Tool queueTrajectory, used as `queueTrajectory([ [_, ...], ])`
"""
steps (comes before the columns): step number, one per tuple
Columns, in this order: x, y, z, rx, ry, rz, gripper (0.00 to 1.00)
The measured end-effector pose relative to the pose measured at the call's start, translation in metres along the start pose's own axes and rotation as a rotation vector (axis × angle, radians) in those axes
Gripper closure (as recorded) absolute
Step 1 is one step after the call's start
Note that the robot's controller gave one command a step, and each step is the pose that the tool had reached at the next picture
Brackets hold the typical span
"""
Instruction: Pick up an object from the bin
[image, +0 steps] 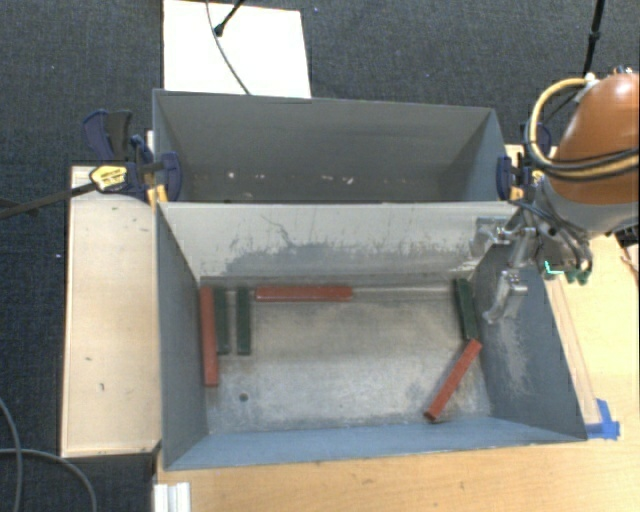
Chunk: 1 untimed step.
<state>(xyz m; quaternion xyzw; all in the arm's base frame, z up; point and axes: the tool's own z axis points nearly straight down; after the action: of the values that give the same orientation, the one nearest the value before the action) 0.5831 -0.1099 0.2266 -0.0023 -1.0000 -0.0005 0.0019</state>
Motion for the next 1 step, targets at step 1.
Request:
queueTrajectory([
  [1, 0.0952, 0.0056, 0.1568, 0.003, -0.011, -0.443, 0.00],
])
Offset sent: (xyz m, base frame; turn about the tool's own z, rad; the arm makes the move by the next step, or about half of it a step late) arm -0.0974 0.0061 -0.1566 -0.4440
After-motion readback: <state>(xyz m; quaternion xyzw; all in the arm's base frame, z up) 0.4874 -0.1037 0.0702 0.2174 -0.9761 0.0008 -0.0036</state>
